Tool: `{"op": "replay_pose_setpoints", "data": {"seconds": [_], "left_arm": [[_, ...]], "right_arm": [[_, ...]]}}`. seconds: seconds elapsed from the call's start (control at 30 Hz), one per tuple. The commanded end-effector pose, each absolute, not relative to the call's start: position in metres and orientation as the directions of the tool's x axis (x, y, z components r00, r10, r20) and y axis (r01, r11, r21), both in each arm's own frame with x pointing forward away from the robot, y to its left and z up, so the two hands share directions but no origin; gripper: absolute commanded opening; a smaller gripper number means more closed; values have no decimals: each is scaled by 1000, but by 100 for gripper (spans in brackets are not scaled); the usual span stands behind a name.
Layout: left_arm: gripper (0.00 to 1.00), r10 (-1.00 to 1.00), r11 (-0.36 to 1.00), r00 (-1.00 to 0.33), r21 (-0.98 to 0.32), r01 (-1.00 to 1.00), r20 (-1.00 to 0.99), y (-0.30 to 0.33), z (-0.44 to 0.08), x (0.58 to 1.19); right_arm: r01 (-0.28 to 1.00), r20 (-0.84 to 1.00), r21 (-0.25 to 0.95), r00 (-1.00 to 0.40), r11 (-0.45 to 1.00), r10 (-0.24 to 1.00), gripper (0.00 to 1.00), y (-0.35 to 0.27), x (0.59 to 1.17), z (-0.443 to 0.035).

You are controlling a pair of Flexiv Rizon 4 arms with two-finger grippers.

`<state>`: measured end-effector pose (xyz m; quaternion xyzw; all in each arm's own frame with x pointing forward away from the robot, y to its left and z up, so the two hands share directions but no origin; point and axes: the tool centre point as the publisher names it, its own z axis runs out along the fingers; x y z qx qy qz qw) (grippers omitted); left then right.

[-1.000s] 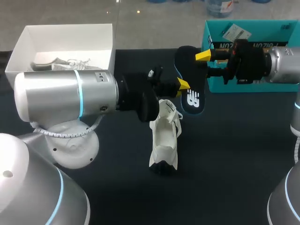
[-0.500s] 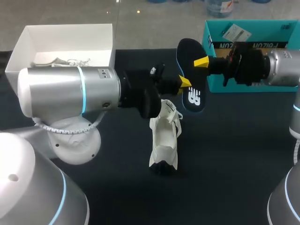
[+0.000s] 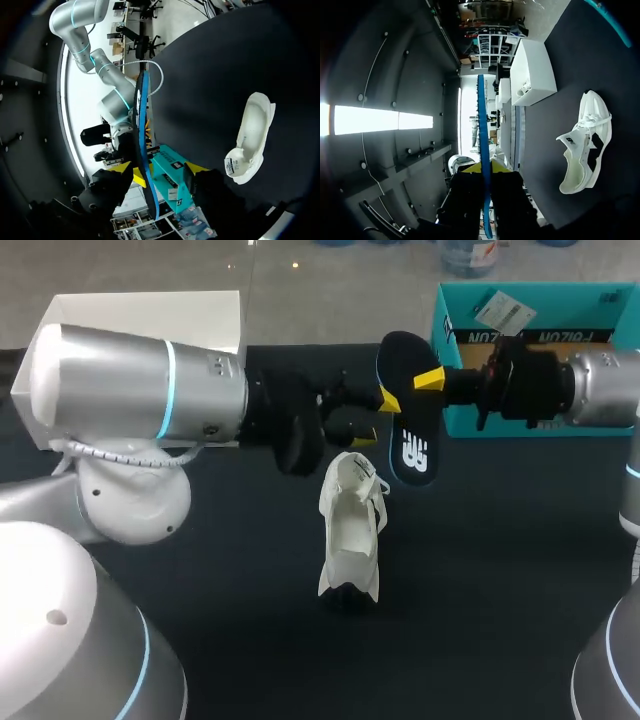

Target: Take the shoe out of the shoebox, open the shoe tongue, remove and reinsert the insole, then place the shoe into the shoebox

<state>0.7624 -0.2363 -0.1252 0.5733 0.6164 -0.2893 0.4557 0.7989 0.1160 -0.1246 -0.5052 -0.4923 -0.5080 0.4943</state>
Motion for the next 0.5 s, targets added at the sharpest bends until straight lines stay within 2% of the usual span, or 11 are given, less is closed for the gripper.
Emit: {"op": "replay_pose_setpoints", "data": {"seconds": [0.03, 0.23, 0.5], "left_arm": [[100, 595, 30, 73, 113, 993, -800, -217, -107, 775], [100, 692, -73, 129, 108, 991, -710, -211, -95, 788], [100, 776, -67, 112, 96, 993, -621, -220, -63, 801]], "right_arm": [[1000, 1000, -14, 14, -9, 5, 0, 117, 805, -131], [999, 999, -37, 37, 4, 25, 0, 120, 806, -139], [999, 998, -46, 46, 10, 49, 0, 124, 807, -146]]}}
